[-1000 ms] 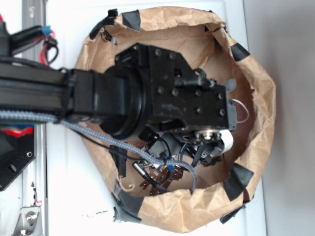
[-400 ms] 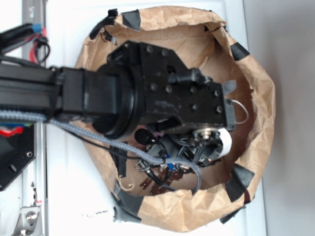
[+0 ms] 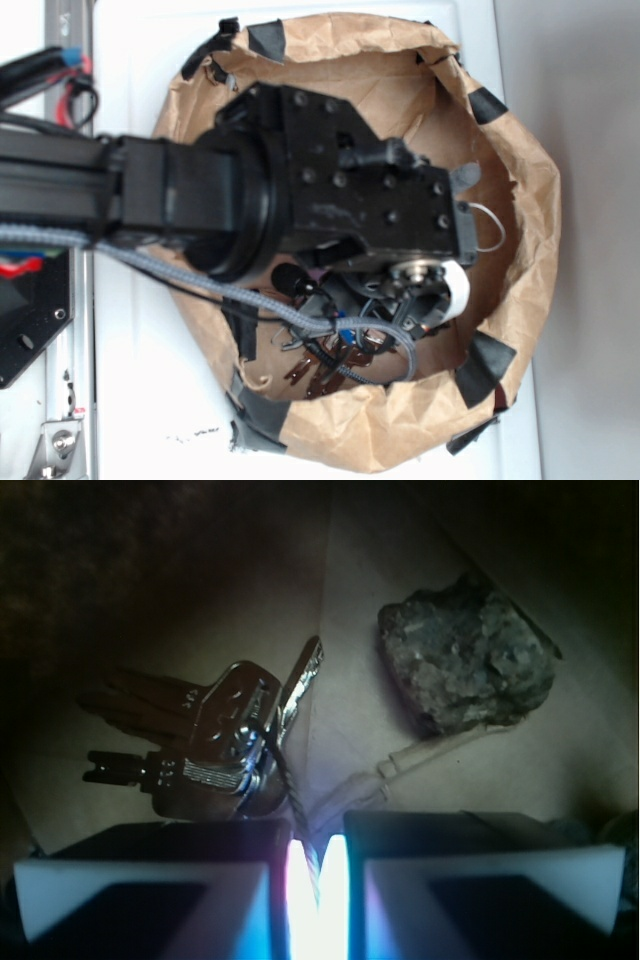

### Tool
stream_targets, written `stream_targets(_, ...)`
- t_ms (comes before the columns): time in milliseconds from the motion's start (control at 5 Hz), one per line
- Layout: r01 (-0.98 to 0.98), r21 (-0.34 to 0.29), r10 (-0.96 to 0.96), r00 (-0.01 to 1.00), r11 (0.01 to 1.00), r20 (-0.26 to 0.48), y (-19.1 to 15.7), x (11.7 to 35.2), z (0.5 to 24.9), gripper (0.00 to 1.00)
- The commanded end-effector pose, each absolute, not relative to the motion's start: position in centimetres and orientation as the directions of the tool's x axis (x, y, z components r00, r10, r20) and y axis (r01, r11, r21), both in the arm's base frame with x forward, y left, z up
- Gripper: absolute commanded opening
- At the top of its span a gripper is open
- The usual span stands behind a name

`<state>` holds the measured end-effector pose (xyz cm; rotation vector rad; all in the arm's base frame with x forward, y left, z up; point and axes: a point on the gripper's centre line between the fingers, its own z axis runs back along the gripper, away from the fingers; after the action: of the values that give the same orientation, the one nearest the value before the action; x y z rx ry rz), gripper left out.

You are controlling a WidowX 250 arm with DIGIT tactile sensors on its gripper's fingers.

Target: Grab the silver keys.

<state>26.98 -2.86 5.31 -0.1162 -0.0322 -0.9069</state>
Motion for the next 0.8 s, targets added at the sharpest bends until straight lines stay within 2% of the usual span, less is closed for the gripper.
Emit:
stream_targets(0, 0.785, -0.022, -0.779, 0.616, 0.619, 0.117, -2.1, 26.5, 7.1, 0.0)
stream_targets(200, 0.738, -0.058, -0.729, 0.674, 0.672, 0.118, -1.4, 26.5, 9.2, 0.0)
stream_targets(400, 0.649, -0.094, -0.621, 0.754, 0.755, 0.213, 0.4, 25.4, 14.0, 0.0)
stream_targets(600, 0.592, -0.115, -0.538, 0.785, 0.798, 0.306, 2.1, 24.0, 18.7, 0.0)
